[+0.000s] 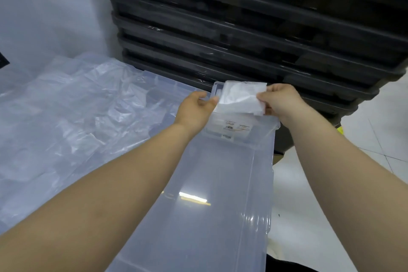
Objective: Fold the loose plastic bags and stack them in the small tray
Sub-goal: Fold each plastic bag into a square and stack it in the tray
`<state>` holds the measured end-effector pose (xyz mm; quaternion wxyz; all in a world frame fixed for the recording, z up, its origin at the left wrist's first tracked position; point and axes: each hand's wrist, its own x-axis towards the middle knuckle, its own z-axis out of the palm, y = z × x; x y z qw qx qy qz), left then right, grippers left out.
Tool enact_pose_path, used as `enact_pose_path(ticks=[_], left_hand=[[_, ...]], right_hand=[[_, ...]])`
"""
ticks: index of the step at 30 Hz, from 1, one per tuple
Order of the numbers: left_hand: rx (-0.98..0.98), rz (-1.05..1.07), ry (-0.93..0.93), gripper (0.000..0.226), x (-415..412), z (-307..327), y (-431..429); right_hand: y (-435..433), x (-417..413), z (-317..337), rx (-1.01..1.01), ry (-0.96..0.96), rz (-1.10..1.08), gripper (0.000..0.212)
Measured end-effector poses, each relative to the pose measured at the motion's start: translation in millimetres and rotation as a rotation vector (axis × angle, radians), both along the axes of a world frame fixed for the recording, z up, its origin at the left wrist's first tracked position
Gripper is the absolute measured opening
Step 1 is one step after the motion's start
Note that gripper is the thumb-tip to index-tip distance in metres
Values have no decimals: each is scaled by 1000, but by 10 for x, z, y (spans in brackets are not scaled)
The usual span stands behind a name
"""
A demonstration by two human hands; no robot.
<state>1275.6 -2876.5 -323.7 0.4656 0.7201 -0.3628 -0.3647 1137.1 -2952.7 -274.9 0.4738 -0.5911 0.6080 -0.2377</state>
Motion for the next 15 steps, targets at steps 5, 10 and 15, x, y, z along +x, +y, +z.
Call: enact_pose_path(ticks=[5,10,15], left_hand=[[48,1,36,39,45,-56,-107],[54,40,73,25,46,-80,-198],[55,42,74,17,38,-103,-221]], right_hand=[[-80,146,-127,-79,196,68,19],[-134,169,-217,-224,408,212,36],[-71,151,-253,-658,918,434,47]])
